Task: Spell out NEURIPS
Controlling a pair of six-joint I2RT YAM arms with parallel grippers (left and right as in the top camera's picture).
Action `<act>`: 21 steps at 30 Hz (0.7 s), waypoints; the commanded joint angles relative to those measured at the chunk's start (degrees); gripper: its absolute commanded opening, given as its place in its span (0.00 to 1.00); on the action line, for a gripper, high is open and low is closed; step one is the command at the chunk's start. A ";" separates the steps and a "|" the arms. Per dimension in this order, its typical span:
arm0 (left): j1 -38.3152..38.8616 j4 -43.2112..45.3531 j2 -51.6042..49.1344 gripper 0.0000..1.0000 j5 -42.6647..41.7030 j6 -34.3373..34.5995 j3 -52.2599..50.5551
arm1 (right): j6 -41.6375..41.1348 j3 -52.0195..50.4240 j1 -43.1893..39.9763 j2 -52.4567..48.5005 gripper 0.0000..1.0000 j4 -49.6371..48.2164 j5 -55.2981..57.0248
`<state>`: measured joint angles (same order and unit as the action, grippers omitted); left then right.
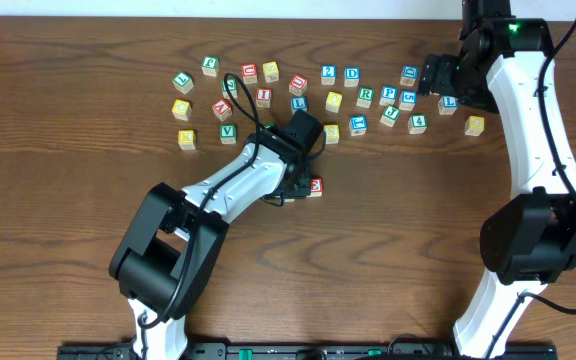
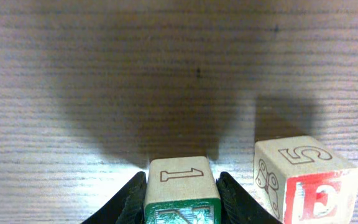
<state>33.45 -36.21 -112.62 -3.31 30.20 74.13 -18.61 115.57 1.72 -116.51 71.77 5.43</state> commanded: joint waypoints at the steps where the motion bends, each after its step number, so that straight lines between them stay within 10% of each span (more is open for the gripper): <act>1: -0.28 -0.92 -0.52 0.36 -1.01 1.42 1.51 | 0.04 1.20 -0.13 1.77 0.99 0.09 0.63; 21: -0.33 3.15 -0.55 0.31 4.68 1.73 1.49 | 0.02 1.20 -0.11 1.77 0.99 0.26 0.61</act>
<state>33.43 -33.28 -112.62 -0.71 31.68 74.30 -18.61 115.57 1.72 -116.51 71.99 5.43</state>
